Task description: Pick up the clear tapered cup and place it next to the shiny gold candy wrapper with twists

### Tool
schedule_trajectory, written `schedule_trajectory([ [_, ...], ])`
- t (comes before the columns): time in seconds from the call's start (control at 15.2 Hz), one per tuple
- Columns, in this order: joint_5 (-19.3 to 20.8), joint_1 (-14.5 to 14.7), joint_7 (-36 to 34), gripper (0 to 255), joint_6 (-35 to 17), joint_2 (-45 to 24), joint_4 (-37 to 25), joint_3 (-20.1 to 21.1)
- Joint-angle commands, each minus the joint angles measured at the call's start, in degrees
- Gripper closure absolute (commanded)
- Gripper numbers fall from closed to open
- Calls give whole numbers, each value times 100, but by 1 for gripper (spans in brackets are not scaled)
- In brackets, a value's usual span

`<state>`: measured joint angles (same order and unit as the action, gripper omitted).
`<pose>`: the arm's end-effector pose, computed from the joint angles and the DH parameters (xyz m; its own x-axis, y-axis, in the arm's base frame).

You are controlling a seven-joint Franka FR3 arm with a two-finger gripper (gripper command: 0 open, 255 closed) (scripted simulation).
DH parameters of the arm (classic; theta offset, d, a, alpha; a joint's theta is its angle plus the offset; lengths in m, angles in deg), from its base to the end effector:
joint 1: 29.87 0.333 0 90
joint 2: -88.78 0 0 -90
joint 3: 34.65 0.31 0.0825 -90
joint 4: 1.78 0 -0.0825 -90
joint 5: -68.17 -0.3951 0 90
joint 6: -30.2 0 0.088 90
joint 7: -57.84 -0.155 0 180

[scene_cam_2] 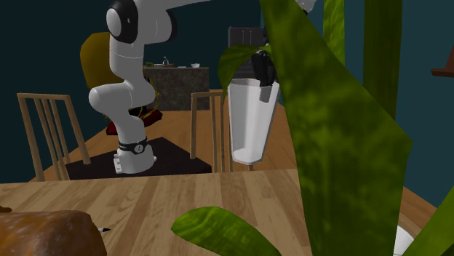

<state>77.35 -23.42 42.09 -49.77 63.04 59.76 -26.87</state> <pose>0.6569 0.1187 0.5153 0.9941 -0.0600 -0.0908 -0.0479 -0.9903 0.1306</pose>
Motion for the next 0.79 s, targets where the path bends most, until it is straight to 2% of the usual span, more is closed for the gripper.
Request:
schedule_trajectory([
  [0.0, 16, 24, 21, 255, 215, -99, -315, -3],
  [0.33, 73, 109, 86, 255, 835, -453, -1293, -21],
  [0.59, 155, 237, 179, 255, 1530, -1013, -2557, -66],
  [0.66, 81, 56, 177, 255, 1069, -349, -1432, -22],
  [0.73, 31, -80, 216, 255, 800, 83, -736, -4],
])
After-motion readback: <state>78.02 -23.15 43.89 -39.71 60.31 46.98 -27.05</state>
